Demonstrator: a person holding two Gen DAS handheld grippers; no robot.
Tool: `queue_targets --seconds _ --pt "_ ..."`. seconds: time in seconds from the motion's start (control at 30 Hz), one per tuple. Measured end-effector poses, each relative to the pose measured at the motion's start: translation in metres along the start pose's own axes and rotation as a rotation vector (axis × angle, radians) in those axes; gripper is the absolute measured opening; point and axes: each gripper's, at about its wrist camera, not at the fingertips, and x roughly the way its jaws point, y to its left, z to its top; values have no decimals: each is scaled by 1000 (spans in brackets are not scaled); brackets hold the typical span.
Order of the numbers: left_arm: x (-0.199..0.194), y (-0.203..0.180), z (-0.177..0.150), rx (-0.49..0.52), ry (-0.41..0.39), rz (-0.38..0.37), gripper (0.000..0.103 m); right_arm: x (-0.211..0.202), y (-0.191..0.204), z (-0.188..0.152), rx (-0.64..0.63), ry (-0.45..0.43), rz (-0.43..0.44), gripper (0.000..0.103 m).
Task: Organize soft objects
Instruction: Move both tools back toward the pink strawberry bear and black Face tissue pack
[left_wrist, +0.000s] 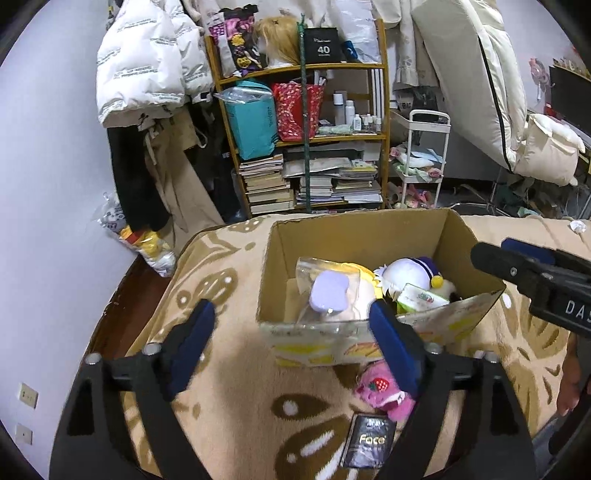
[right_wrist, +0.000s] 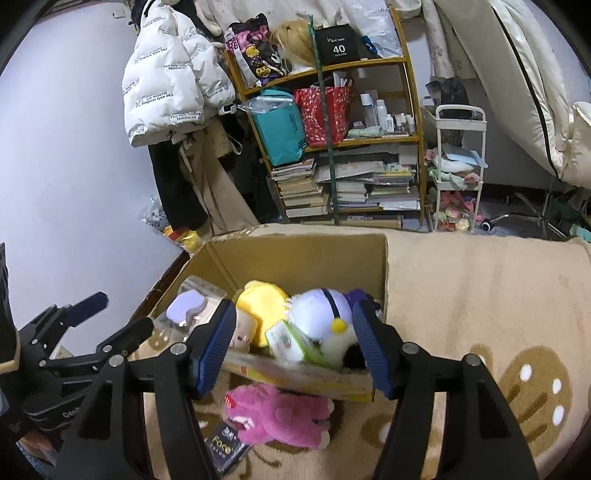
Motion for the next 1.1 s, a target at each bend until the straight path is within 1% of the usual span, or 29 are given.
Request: queue_targets --seconds 0.07,0.23,0.27,0.3,0.33,0.4,0.63,0.67,0.73,0.8,0.93,1.1 --pt "-8 1 -2 -14 -6 0 89 -4 0 -4 7 6 -2 69" --pt "-21 1 -11 -34 14 -4 89 -13 3 -12 12 22 -10 70" --pt "-24 1 -14 -35 18 -6 89 -14 5 -13 14 24 -11 73" --pt "-25 0 -15 -34 21 -5 89 -15 5 -15 17 27 -14 88" --pt "-29 -1 -18 -33 25 -5 89 -17 5 -17 23 24 -14 92" --pt "-35 -2 -25 -29 33 -4 89 -21 6 -21 35 24 -4 92" --pt "-50 -3 -42 -26 55 -6 89 -27 14 -35 20 60 -18 92" --pt "-51 -3 -44 -29 58 -8 89 -28 15 -37 18 65 -20 93" --pt "-53 -3 -47 -35 69 -13 89 -30 18 -41 12 74 -24 97" --pt "-55 -3 -50 -39 74 -15 89 -32 21 -44 5 79 -25 97" --pt "-55 -6 -56 -28 97 -17 89 -33 23 -48 1 92 -27 98" --pt "-42 -10 -64 -10 135 -8 89 -27 24 -52 -1 120 -32 98"
